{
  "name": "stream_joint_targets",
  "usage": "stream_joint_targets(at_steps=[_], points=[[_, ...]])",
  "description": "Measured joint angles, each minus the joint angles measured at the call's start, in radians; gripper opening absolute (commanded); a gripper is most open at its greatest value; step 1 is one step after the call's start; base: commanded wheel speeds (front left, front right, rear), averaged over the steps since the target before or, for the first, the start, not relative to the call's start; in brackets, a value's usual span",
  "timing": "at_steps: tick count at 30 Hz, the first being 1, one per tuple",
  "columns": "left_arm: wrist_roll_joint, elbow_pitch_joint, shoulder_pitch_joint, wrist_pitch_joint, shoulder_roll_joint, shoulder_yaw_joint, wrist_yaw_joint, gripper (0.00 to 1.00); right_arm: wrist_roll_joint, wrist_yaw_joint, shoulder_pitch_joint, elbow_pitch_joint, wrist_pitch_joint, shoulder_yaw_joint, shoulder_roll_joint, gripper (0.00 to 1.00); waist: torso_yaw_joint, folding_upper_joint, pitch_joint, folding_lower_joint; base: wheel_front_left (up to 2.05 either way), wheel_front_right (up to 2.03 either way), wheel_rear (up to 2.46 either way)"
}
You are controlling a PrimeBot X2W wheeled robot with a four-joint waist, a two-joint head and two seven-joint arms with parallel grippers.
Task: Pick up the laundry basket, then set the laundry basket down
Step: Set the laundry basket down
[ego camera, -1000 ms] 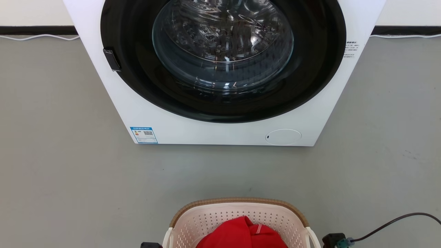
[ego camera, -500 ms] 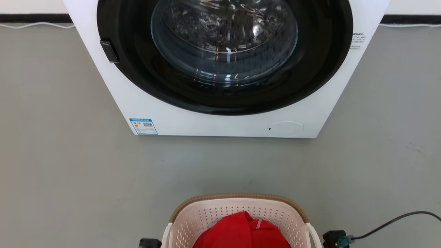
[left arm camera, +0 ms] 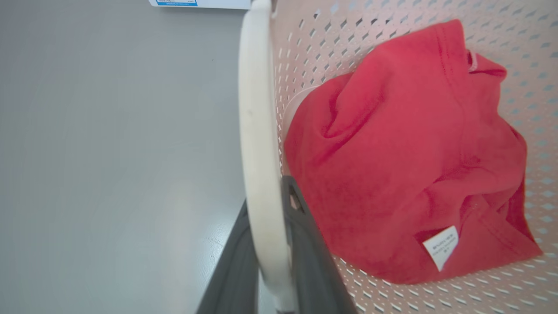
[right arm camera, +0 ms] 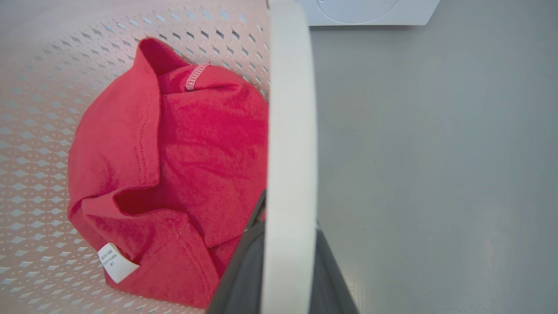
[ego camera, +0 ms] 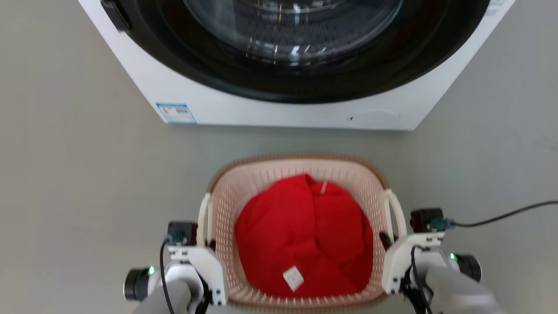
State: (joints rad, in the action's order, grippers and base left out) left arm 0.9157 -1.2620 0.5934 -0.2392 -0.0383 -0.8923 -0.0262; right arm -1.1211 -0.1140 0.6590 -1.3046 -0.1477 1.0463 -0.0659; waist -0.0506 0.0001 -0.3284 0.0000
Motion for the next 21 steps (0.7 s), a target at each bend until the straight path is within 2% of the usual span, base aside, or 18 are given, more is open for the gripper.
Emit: stream_joint_targets(at_steps=[6, 21], points=[[-0.002, -0.002, 0.096, -0.008, -0.003, 0.018, 0.0, 0.0, 0.04, 0.0, 0.082, -0.001, -0.02, -0.049, -0.002, 0.0, -0.008, 0.0, -0.099, 0.0, 0.0, 0.0, 0.0], [-0.078, 0.078, 0.295, -0.009, -0.013, 0.112, -0.018, 0.0, 0.324, -0.001, 0.274, 0.0, -0.029, -0.341, -0.03, 0.0, -0.039, 0.0, -0.36, 0.0, 0.0, 0.0, 0.0]])
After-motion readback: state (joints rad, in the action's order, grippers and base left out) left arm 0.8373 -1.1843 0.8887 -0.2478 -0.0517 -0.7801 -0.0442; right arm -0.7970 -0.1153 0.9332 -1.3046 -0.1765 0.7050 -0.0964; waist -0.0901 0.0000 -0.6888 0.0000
